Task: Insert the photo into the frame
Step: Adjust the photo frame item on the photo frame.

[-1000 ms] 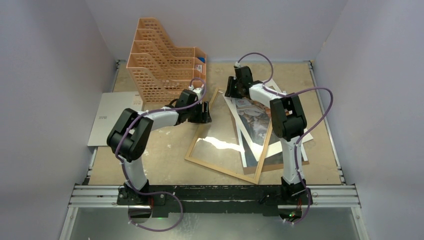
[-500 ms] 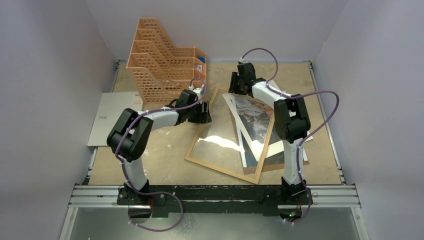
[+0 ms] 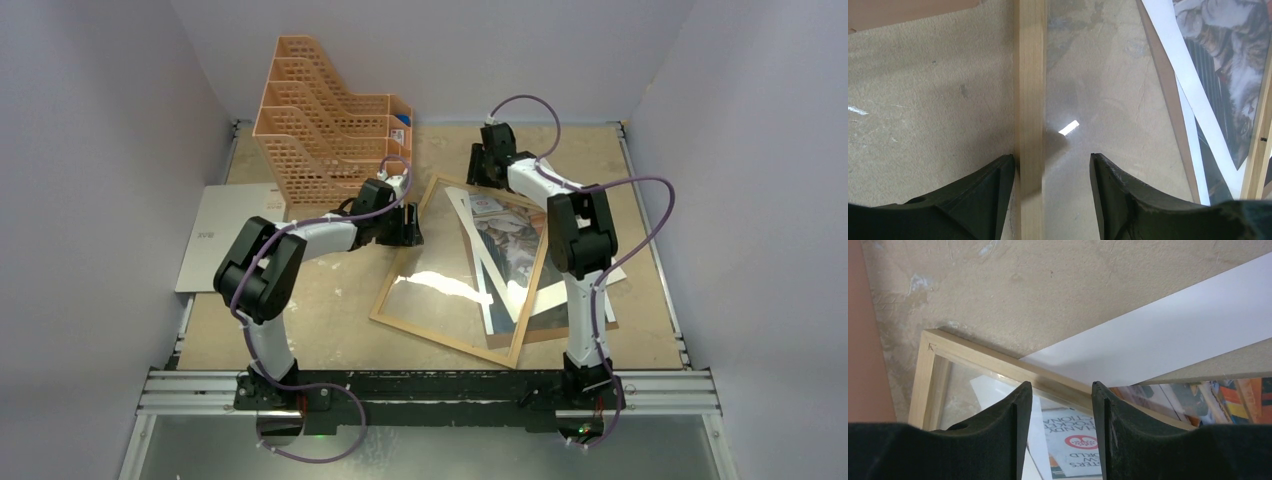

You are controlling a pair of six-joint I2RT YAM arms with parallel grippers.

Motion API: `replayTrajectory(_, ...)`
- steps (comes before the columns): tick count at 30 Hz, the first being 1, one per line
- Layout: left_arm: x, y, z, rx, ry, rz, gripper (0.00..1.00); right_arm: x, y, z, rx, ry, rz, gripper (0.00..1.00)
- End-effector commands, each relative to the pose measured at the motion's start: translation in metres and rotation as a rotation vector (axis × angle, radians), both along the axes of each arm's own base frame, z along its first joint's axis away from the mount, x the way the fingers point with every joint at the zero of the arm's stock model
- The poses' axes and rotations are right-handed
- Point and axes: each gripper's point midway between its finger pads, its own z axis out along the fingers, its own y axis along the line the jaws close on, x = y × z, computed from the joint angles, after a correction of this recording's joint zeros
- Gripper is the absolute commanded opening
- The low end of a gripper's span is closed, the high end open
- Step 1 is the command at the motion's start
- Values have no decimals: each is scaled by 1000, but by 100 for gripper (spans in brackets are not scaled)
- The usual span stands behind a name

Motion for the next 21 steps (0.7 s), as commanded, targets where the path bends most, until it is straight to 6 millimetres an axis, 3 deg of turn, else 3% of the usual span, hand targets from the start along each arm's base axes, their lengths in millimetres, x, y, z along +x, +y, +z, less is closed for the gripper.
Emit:
replayTrajectory(1, -32, 23, -42, 91, 164, 19, 60, -5, 4, -2, -10, 36, 43, 49)
replayTrajectory(12, -30, 22, -43, 82, 168, 32, 60, -41, 11, -7, 34, 151, 113, 46)
replayTrajectory(14, -30, 22, -43, 80, 168, 39, 55, -42, 10, -5, 34, 147, 109, 46)
replayTrajectory(17, -27, 21, -42, 75, 163, 50, 39, -43, 8, -1, 28, 142, 101, 45)
replayTrajectory(21, -24, 21, -39, 75, 151, 59, 25, -41, 8, 10, 35, 118, 98, 45)
